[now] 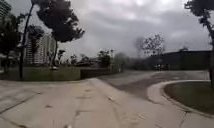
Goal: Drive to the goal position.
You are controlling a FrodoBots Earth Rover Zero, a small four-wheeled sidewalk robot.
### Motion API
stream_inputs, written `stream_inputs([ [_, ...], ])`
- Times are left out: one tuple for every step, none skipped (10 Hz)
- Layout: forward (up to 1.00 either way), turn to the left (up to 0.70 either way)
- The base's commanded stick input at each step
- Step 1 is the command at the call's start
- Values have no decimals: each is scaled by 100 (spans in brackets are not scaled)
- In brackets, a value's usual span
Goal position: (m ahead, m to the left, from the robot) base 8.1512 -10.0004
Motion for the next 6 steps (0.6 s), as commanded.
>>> stream_inputs([
  [70,-35],
  [70,-35],
  [70,-35],
  [70,-35],
  [70,-24],
  [70,0],
])
